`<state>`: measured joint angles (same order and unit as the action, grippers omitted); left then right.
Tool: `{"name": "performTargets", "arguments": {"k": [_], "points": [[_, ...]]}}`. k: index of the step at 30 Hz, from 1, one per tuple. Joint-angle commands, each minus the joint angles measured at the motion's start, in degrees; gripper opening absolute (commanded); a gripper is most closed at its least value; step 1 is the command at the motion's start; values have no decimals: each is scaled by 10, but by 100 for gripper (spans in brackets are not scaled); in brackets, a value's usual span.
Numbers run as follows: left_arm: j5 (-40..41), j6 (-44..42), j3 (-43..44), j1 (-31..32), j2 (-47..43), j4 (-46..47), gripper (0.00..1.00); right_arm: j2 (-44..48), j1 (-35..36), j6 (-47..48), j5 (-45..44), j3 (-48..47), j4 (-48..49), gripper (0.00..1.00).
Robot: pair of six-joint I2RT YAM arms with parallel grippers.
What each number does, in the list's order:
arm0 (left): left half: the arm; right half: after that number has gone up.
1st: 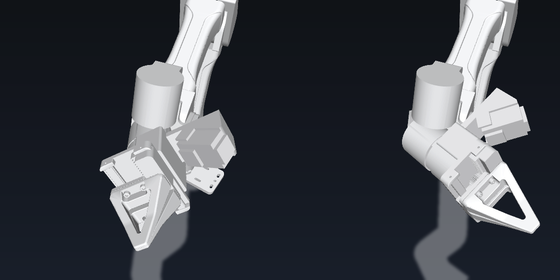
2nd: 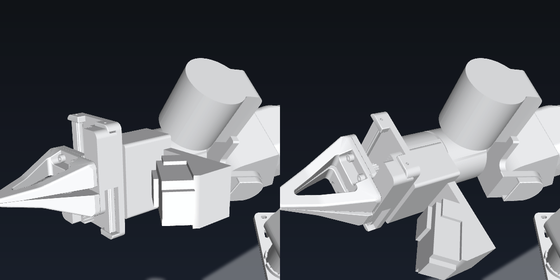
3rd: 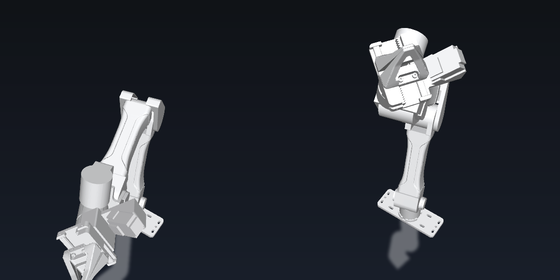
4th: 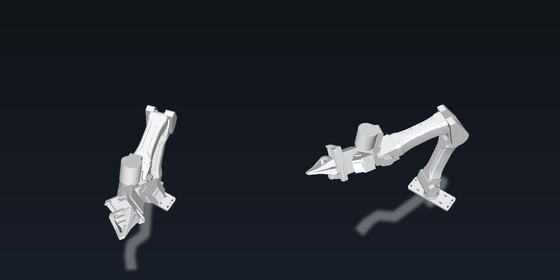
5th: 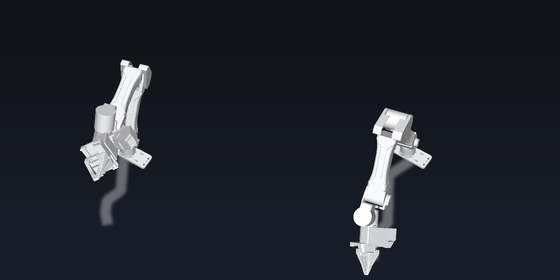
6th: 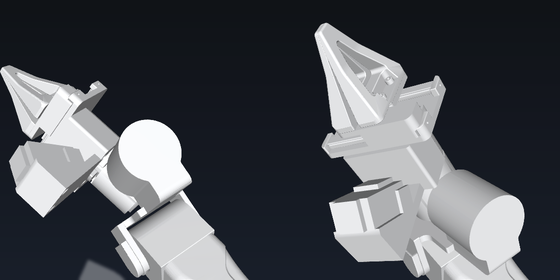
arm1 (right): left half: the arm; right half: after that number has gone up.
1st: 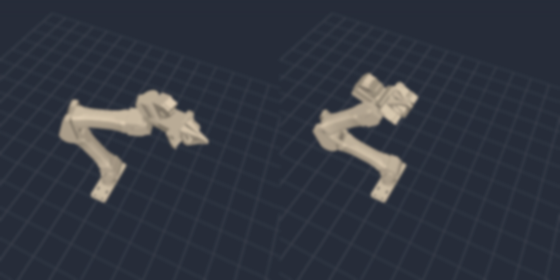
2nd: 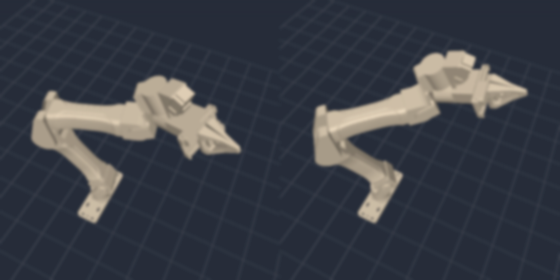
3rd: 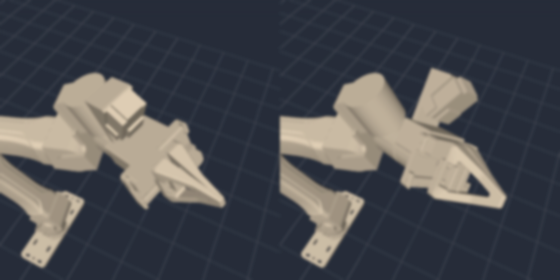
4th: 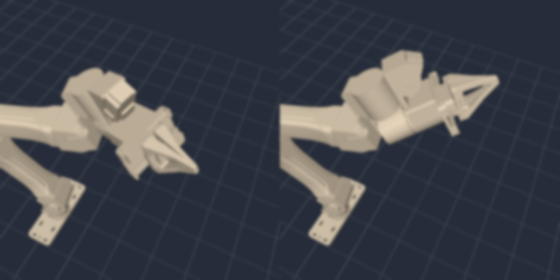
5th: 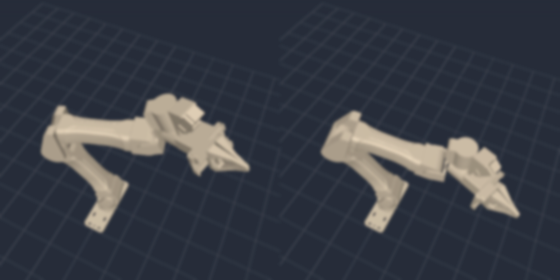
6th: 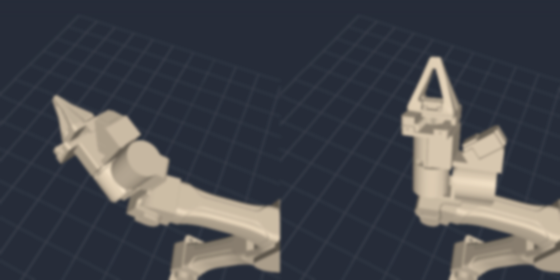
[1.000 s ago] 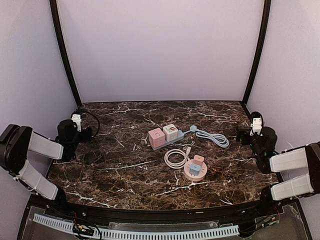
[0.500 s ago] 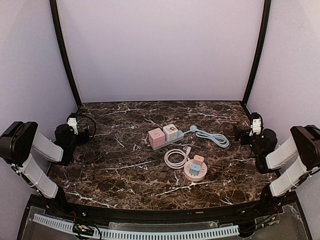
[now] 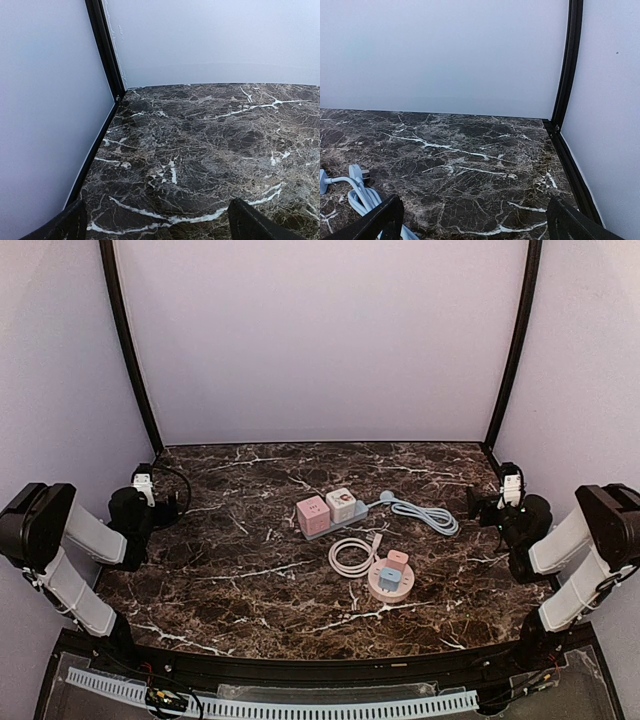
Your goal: Insert the plug
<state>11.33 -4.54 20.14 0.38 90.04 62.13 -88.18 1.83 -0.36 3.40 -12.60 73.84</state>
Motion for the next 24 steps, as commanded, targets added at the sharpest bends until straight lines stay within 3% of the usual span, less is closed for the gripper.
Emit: {"name": "performTargets", "arguments": {"k": [1,24], "points": [[2,7,-11,-2,-1,11,99,-3,-2,-7,-14,-7,11,99],[2,7,-11,-2,-1,11,99,-4,-2,-8,-11,-8,9,99]]}}
